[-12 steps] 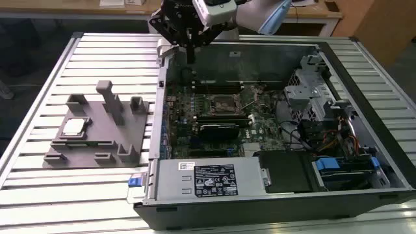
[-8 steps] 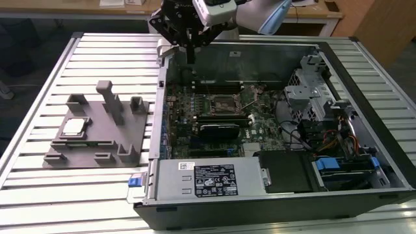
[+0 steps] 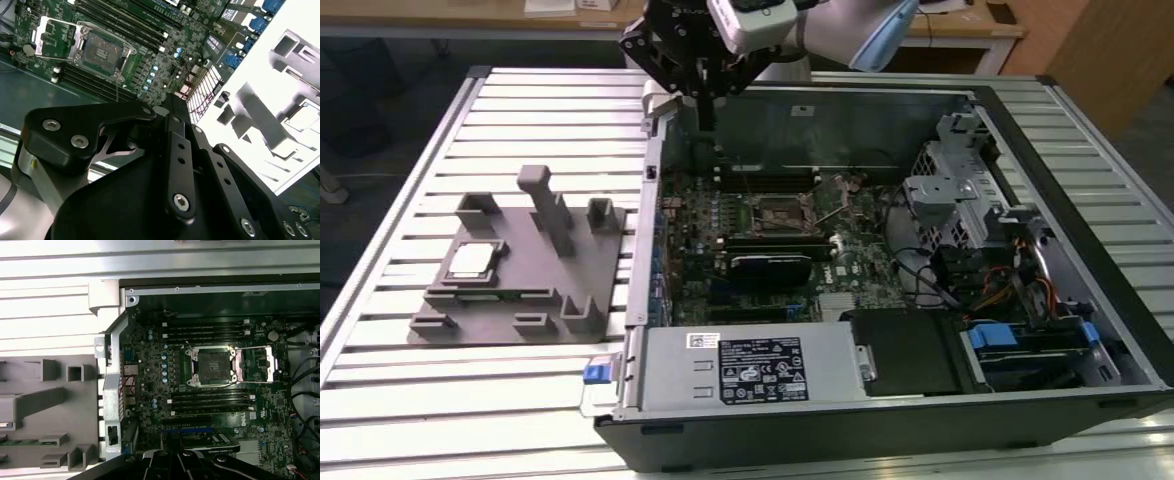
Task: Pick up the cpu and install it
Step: 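Reach for the cpu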
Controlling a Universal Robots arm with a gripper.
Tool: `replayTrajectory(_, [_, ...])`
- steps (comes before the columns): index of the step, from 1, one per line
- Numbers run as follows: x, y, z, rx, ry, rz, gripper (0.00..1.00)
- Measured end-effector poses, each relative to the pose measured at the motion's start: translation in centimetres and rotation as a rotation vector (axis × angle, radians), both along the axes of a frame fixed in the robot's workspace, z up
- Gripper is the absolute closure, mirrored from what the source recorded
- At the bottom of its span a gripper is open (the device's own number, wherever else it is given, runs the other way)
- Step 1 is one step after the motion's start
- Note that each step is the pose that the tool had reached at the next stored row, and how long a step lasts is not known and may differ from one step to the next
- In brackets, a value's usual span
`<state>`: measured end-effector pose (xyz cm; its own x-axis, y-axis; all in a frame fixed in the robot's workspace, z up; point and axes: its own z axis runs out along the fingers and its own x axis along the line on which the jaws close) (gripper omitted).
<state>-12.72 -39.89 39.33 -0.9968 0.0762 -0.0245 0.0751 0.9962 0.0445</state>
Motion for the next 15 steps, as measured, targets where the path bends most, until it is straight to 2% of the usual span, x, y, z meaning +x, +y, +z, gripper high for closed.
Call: replayTrajectory(15, [-1.2,-0.03,-0.02,0.0,0.0,0.0,0.89])
